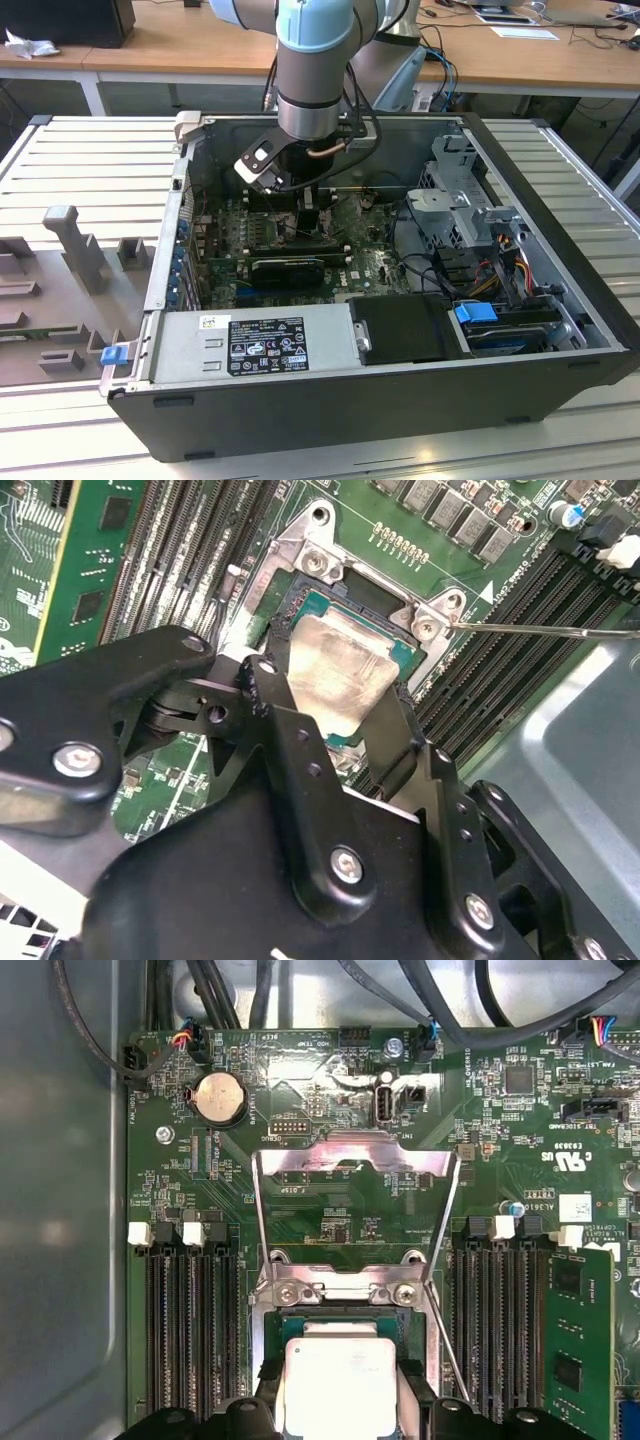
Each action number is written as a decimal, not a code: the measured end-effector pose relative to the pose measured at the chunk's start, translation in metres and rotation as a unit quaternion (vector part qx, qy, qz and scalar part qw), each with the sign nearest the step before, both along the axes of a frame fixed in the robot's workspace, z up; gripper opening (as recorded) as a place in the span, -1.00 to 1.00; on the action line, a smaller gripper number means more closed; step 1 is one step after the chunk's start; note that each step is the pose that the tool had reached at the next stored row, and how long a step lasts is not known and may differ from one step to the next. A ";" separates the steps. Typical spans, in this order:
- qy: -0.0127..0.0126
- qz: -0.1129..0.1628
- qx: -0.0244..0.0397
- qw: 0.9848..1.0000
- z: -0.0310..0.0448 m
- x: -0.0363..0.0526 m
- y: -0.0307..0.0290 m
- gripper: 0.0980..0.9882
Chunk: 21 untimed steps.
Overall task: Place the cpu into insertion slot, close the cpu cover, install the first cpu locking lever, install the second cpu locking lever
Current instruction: 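Place the cpu into insertion slot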
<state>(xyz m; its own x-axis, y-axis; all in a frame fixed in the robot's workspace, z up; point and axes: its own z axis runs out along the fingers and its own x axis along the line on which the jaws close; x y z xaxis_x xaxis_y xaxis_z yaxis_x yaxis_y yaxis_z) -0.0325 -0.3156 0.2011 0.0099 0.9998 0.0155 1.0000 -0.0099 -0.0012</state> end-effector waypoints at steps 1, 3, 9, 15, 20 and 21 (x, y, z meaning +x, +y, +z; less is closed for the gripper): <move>0.000 0.000 0.000 1.000 0.0000 0.0000 0.0000 0.00; 0.000 0.000 0.000 1.000 0.0001 0.0000 -0.0001 0.14; 0.000 0.000 0.000 1.000 0.0005 -0.0001 -0.0010 0.14; 0.000 0.000 0.000 1.000 0.0005 0.0000 -0.0019 0.14; 0.000 0.000 0.000 1.000 0.0005 0.0000 -0.0020 0.14; 0.000 0.000 -0.001 1.000 0.0005 0.0000 -0.0020 0.14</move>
